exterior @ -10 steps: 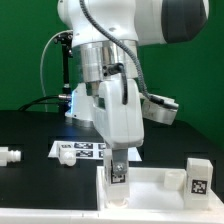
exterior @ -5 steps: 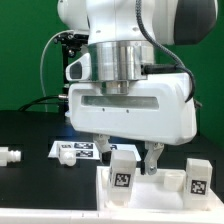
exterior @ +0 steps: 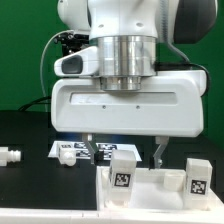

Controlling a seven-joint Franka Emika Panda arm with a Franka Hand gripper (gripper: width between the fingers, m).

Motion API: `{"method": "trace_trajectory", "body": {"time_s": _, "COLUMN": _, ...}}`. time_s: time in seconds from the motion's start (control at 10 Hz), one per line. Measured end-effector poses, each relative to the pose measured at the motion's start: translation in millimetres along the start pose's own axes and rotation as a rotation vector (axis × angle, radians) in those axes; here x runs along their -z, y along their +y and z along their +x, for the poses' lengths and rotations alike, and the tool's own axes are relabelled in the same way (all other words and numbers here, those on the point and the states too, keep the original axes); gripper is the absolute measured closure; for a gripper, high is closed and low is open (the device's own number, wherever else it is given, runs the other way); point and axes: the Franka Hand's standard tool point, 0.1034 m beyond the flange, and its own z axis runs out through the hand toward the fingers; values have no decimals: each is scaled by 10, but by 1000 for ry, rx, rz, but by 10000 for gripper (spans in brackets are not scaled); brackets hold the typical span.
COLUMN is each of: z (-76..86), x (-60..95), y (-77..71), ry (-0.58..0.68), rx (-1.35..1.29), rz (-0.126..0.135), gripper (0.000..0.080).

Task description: Assemble square table

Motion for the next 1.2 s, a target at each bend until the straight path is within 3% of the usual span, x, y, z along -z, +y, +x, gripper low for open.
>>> {"method": "trace_trajectory", "body": {"time_s": 0.1, "z": -6, "x": -8, "y": 15, "ry": -2, "rx": -4, "rz": 0, "gripper": 174}}
{"method": "trace_trajectory", "body": {"time_s": 0.3, "z": -8, "x": -12, "y": 16, "ry": -2, "rx": -26, "rz": 0, "gripper": 443}}
{"method": "trace_trajectory", "body": {"time_s": 0.4, "z": -3, "x": -9, "y": 32, "ry": -1, "rx": -51, "rz": -1, "gripper": 443}}
{"method": "trace_trajectory", "body": {"time_s": 0.5, "z": 1, "x": -8, "y": 45, "ry": -1, "rx": -141, "rz": -2, "gripper": 503}}
{"method": "trace_trajectory", "body": {"time_s": 0.8, "z": 2, "x": -19, "y": 91, "ry": 16, "rx": -472, "rz": 1, "gripper": 503}}
{"method": "trace_trajectory", "body": {"time_s": 1.0, "z": 8, "x": -17, "y": 130, "ry": 5, "rx": -777, "rz": 27, "gripper": 503}}
{"method": "trace_trajectory", "body": {"time_s": 1.2, "z": -7, "x": -22, "y": 148, "ry": -21, "rx": -1056, "rz": 68, "gripper": 502}}
